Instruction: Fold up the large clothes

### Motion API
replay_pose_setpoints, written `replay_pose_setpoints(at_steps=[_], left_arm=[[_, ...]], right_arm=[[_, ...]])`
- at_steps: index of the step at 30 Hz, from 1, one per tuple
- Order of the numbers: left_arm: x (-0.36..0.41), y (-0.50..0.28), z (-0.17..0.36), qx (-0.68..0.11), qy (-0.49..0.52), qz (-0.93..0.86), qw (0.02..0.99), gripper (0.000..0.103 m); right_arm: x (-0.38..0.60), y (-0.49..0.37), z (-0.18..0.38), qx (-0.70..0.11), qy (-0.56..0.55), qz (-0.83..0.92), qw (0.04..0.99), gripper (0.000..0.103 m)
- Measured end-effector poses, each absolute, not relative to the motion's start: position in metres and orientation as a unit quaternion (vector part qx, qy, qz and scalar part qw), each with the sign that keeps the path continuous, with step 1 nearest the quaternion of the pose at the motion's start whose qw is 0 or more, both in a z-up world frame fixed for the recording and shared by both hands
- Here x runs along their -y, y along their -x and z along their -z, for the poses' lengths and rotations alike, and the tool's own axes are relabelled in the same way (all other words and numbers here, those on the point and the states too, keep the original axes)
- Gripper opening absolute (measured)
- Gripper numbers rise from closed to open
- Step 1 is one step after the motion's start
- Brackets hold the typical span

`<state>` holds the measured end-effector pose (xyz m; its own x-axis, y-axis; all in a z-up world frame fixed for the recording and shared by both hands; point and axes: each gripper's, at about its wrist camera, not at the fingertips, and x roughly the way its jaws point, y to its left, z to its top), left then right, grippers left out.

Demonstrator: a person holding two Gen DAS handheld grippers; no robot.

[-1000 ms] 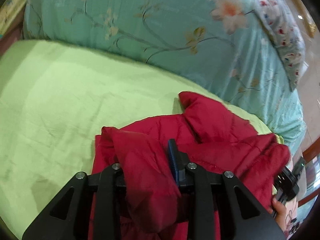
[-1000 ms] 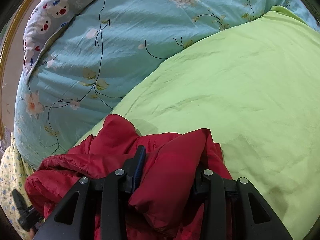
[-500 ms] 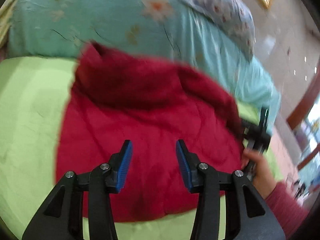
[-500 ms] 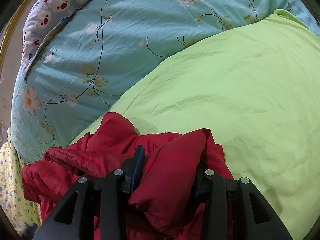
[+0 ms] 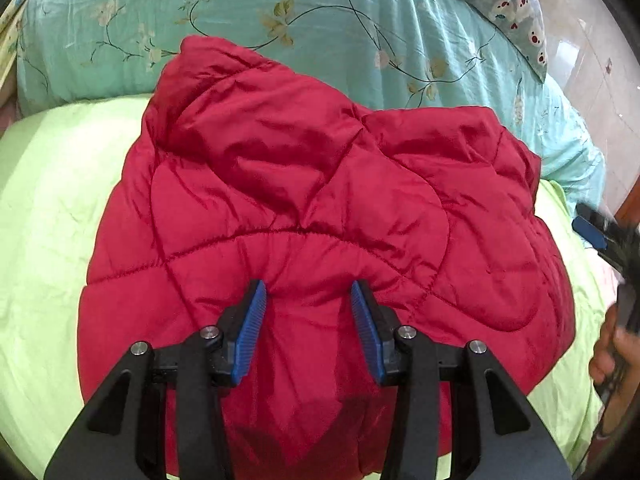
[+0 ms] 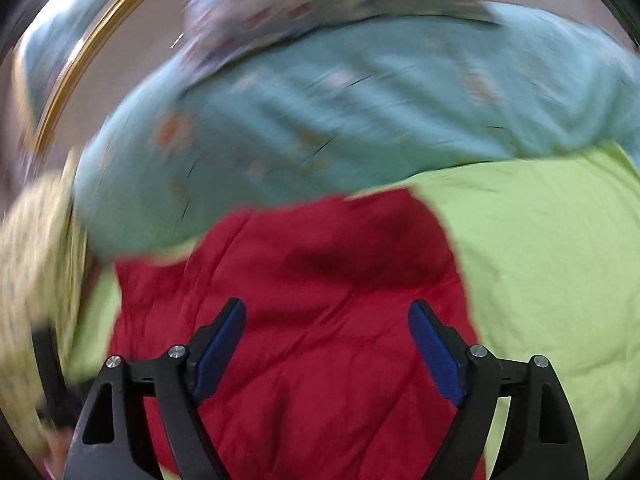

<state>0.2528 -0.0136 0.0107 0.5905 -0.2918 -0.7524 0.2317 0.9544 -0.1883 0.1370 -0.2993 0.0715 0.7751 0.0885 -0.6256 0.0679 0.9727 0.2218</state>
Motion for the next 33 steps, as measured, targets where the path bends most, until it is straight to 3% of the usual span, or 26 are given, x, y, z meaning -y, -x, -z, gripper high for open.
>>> replay_pose_setpoints(at_steps=[3, 7, 17, 33], left_arm=[[0.012, -0.258, -0.010, -0.427, 0.032, 0.132, 0.894, 0.043], [0.010, -0.278, -0.009, -0.434, 0.032, 0.117, 0.893, 0.043], [0.002, -0.327, 0.004, -0.455, 0.041, 0.083, 0.886, 0.043], [-0.004, -0.308, -0.009, -0.448, 0.057, 0.086, 0.888, 0.043]], right_arm=[[0.280, -0.156, -0.050, -0.377, -0.058, -0.006, 0.924, 0.085], [0.286, -0.188, -0.020, -0.432, -0.064, 0.012, 0.900, 0.087], [0.309, -0.230, -0.006, -0.456, -0.114, 0.042, 0.882, 0.093], [0.312, -0.236, 0.004, -0.452, -0.124, 0.036, 0.883, 0.096]])
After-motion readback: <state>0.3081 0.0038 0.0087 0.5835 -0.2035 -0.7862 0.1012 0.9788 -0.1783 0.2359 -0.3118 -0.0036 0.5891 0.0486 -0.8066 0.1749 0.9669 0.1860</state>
